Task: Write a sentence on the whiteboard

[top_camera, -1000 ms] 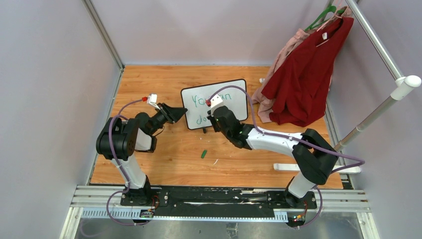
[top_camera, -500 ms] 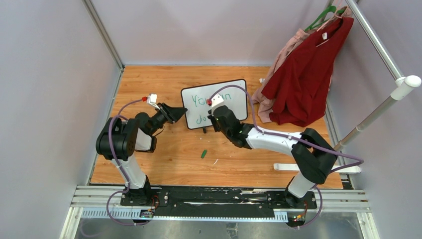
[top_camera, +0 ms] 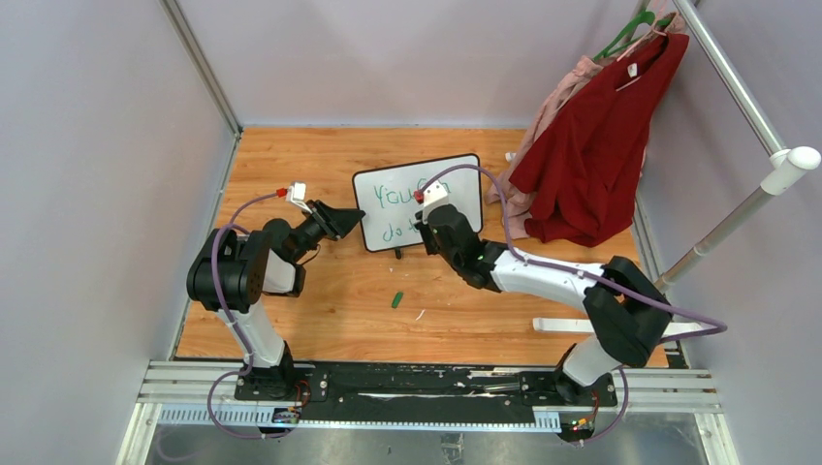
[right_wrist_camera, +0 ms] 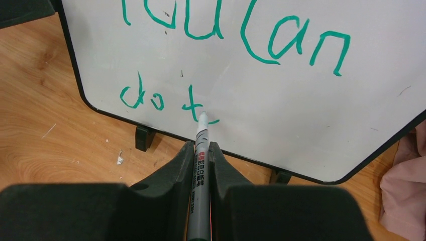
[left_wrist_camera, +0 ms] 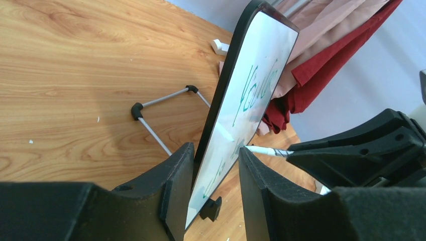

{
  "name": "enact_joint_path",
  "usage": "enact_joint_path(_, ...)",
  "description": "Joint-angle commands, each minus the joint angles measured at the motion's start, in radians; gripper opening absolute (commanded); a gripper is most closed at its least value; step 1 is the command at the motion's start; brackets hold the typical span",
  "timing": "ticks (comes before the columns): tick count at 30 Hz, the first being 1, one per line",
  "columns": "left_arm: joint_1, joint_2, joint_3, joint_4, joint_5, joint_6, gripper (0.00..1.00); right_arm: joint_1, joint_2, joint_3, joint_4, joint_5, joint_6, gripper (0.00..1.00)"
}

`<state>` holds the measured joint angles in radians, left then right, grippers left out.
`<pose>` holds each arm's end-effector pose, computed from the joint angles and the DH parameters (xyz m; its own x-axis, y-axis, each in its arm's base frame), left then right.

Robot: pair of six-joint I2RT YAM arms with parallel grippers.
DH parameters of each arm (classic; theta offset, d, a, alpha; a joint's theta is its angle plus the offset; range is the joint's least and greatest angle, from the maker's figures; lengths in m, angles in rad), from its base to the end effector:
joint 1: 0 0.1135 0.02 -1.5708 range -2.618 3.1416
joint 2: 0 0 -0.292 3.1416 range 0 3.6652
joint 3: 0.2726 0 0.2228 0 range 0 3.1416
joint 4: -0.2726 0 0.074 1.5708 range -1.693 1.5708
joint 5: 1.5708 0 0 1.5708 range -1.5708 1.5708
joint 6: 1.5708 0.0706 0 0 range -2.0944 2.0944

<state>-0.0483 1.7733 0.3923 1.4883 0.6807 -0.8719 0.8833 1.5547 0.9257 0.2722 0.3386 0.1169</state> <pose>0.3037 -0.0592 0.2139 -0.4384 -0.5744 -0.6913 0.5081 0.4760 -0.7178 0.2439 0.2601 0.2786 -0.2821 -0.1702 -0.9442 -0.5019 0.8649 -0.0059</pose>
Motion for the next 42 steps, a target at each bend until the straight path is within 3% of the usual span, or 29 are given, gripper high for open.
enact_joint_path(1, -0.008, -0.022, -0.009, 0.054, 0.011, 0.013, 0.43, -0.012, -0.089, -0.048, 0.052, -0.021, -0.004, 0.00)
enact_joint_path(26, -0.008, -0.027, -0.011, 0.053, 0.010, 0.013, 0.43, -0.036, -0.015, 0.038, 0.066, 0.023, 0.003, 0.00)
enact_joint_path(42, -0.008, -0.027, -0.012, 0.054, 0.010, 0.013, 0.43, -0.046, -0.011, -0.008, 0.042, 0.019, 0.019, 0.00)
